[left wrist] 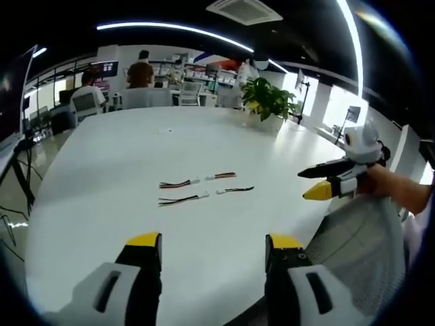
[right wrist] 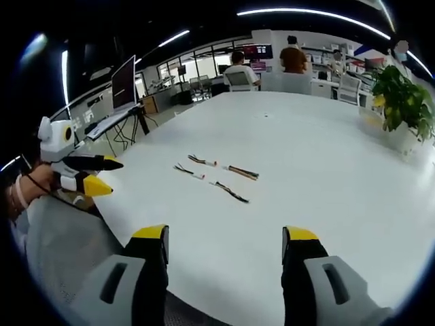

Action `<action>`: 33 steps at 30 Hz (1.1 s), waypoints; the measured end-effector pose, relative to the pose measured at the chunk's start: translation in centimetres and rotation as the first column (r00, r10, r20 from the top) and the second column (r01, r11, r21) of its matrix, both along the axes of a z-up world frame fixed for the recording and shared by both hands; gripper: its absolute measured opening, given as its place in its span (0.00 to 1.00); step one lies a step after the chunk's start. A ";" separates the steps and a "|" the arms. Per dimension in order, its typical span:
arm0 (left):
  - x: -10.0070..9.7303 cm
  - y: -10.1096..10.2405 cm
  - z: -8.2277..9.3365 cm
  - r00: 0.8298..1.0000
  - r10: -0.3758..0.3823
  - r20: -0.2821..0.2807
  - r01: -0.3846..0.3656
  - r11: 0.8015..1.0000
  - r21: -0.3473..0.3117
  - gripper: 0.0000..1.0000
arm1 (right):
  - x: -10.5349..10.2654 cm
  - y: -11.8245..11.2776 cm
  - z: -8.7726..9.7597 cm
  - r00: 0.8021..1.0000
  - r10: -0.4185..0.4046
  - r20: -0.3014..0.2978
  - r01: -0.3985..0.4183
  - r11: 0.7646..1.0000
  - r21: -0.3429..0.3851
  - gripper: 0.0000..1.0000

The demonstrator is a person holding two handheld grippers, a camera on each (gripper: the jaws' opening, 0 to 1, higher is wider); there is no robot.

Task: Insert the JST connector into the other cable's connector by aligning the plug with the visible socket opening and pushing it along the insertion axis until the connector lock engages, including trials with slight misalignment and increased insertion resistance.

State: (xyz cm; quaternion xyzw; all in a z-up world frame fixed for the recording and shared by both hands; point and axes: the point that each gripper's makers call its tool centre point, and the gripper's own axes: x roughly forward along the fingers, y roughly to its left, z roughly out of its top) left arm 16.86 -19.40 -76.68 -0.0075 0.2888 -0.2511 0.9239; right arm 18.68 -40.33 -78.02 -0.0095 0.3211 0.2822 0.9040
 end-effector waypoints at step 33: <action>0.0 -0.8 -0.5 0.999 -0.045 -0.019 0.046 0.998 0.044 0.58 | -0.6 0.2 1.0 1.000 0.016 0.008 -0.016 1.000 0.009 0.61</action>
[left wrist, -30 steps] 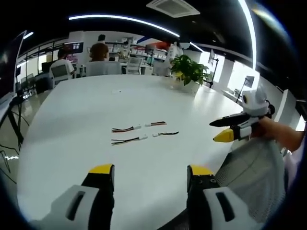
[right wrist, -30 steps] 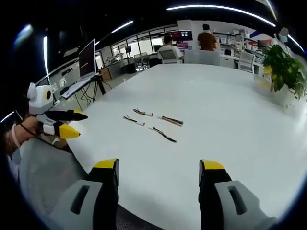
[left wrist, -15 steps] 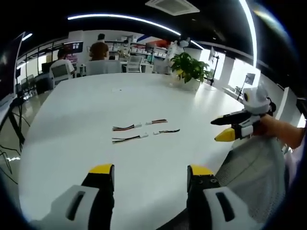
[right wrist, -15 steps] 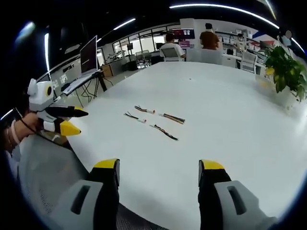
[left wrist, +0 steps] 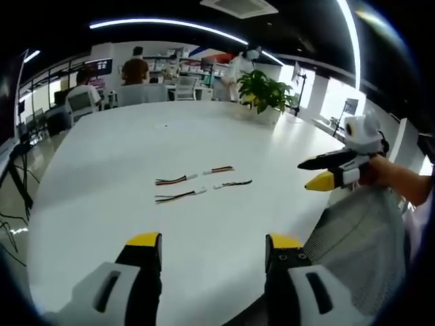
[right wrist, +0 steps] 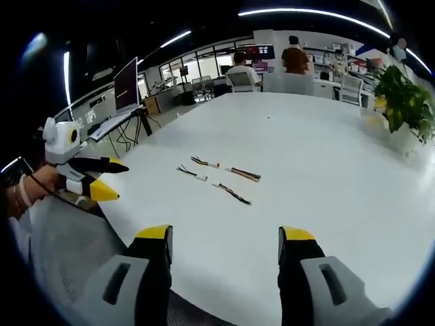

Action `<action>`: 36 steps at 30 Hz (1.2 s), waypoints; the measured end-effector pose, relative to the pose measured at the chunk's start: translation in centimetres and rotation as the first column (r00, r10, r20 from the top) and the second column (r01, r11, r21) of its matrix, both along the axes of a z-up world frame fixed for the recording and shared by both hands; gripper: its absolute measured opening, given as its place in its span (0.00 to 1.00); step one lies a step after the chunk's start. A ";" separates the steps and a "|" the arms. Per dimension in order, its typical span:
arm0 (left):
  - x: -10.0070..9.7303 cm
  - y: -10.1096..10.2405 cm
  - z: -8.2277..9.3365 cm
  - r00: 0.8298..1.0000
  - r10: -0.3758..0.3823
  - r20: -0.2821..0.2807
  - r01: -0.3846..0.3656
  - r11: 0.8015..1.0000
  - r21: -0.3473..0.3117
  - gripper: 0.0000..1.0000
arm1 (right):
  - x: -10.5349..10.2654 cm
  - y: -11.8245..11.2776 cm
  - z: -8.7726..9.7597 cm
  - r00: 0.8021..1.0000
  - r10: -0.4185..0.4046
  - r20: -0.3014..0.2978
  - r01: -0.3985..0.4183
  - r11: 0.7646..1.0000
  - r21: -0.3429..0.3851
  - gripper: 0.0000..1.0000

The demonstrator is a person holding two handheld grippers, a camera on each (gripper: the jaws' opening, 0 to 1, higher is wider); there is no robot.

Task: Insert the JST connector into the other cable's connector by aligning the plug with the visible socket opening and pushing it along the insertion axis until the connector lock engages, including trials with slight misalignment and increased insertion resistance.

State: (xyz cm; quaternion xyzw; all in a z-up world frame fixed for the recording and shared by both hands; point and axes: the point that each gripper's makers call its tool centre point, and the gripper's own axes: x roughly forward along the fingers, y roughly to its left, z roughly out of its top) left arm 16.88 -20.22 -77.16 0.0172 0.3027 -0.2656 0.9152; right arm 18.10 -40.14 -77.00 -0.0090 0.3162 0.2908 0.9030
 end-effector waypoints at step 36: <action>7.7 -1.1 3.3 0.993 -0.072 0.089 0.069 0.997 0.038 0.57 | 6.3 0.2 4.2 0.996 0.040 0.084 -0.046 0.997 0.064 0.54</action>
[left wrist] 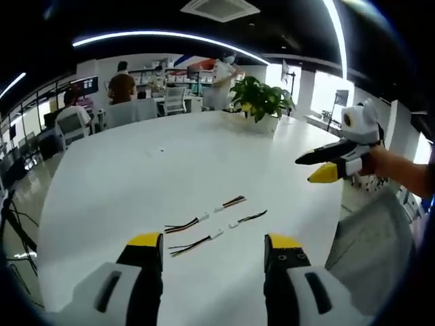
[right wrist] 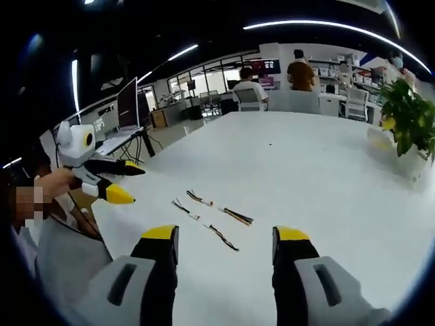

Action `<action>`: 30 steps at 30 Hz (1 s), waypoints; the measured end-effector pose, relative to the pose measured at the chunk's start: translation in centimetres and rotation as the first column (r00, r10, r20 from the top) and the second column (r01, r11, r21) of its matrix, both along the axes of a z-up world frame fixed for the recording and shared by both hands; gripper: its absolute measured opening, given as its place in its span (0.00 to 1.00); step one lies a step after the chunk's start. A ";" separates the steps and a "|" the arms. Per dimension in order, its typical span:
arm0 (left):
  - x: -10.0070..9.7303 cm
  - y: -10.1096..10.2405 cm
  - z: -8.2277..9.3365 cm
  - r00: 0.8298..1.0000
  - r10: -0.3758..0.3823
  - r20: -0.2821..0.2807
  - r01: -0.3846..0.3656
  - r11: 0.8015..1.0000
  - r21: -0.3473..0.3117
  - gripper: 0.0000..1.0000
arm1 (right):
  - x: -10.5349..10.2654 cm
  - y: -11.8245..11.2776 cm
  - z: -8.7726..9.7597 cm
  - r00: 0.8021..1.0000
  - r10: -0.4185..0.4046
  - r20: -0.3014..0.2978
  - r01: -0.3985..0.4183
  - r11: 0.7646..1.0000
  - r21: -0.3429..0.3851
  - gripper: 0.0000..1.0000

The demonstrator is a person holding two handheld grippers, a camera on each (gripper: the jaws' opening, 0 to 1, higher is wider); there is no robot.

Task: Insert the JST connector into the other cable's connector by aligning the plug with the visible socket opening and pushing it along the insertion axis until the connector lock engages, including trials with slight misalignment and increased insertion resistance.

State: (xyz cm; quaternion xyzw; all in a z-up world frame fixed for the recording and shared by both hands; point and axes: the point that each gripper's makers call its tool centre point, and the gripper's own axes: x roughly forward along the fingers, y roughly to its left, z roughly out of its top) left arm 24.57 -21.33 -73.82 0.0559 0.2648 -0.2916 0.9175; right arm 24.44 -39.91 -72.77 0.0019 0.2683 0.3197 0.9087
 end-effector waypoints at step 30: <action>5.8 -0.3 -0.8 0.997 -0.075 0.017 0.074 0.996 0.041 0.56 | 6.0 1.7 -0.6 0.992 0.108 0.058 -0.104 0.992 -0.075 0.47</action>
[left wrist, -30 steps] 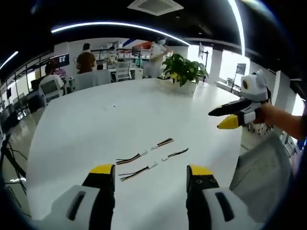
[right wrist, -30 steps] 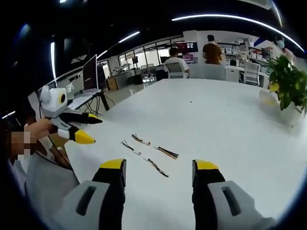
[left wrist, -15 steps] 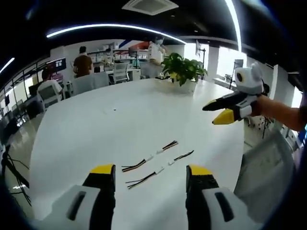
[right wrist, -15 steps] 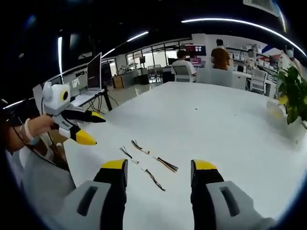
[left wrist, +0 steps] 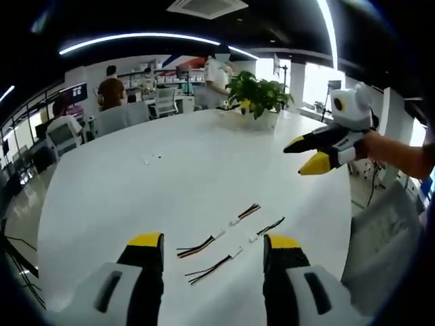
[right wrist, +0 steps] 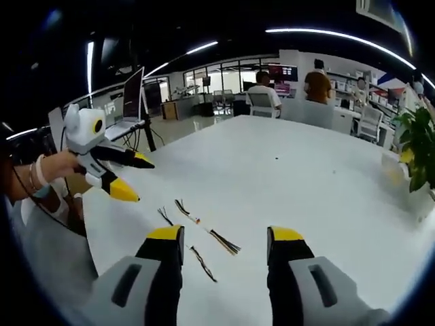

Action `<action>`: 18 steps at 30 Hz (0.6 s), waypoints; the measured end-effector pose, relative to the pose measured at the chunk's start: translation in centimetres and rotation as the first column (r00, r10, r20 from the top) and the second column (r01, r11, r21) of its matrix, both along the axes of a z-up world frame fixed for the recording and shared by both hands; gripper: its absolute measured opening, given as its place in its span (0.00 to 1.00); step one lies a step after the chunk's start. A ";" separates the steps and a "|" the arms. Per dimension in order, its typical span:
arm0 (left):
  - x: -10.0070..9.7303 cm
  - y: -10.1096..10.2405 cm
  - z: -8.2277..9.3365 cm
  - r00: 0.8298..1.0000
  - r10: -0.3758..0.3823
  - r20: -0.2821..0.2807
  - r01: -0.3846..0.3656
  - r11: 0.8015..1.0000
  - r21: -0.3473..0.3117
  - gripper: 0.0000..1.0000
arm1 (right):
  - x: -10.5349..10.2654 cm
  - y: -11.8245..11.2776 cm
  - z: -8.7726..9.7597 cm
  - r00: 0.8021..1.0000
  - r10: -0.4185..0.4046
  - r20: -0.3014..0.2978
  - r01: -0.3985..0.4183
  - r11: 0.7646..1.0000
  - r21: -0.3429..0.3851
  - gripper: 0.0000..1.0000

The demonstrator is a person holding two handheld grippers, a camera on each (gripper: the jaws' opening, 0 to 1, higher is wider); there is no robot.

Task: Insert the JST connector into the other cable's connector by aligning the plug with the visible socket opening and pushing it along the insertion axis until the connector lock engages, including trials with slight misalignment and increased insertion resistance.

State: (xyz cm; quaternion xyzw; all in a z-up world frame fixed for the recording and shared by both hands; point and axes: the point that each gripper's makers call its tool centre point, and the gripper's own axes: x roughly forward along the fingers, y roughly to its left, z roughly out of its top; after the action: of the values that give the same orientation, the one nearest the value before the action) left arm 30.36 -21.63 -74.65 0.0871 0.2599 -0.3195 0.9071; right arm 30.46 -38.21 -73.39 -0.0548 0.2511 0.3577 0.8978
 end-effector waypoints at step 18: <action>2.9 0.1 -1.4 0.999 -0.041 0.008 0.041 0.999 -0.007 0.55 | 2.6 2.0 -2.3 0.995 0.098 -0.022 -0.098 0.995 0.010 0.42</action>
State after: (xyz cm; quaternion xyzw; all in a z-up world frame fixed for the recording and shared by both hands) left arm 33.24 -21.51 -76.03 0.0903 0.2535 -0.3387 0.9016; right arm 33.03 -36.21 -75.73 -0.0591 0.2568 0.4030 0.8765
